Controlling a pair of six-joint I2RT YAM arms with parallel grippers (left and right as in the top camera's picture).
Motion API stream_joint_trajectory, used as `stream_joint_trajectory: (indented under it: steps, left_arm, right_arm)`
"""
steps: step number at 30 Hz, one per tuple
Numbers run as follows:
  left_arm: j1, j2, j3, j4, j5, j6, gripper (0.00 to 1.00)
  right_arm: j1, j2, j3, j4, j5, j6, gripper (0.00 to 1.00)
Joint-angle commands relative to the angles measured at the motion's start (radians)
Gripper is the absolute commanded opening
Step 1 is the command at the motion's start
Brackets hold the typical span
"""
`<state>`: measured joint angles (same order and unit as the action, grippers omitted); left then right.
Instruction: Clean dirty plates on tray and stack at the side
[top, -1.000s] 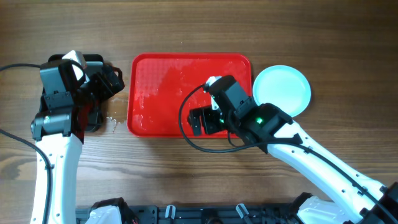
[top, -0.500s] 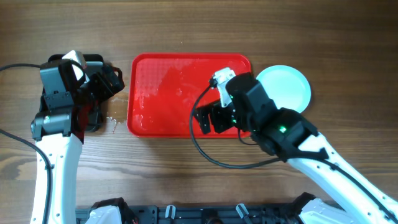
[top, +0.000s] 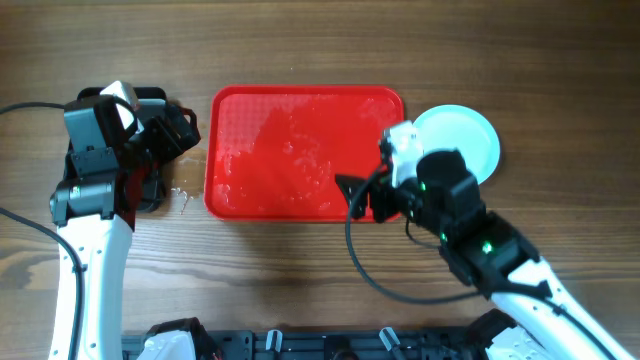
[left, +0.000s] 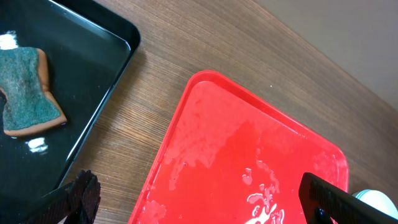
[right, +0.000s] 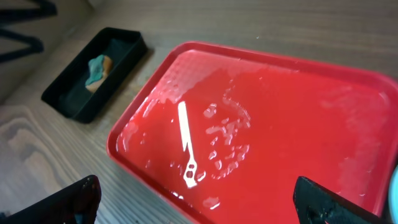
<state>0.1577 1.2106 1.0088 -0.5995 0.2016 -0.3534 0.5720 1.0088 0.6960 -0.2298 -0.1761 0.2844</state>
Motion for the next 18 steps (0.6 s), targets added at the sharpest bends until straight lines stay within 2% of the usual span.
stream_joint_trajectory:
  steps: [1,5,18]
  left_arm:
    - [-0.003,0.0,-0.001,0.003,0.015,0.005,1.0]
    - [-0.003,0.0,-0.001,0.003,0.015,0.006,1.0]
    - [-0.003,0.0,-0.001,0.003,0.015,0.005,1.0]
  right_arm:
    - [-0.021,-0.093,-0.098,0.05,-0.043,0.034,1.0]
    - [-0.083,-0.164,-0.152,0.049,-0.079,0.033,1.0]
    - [-0.161,-0.341,-0.271,0.05,-0.103,0.038,1.0]
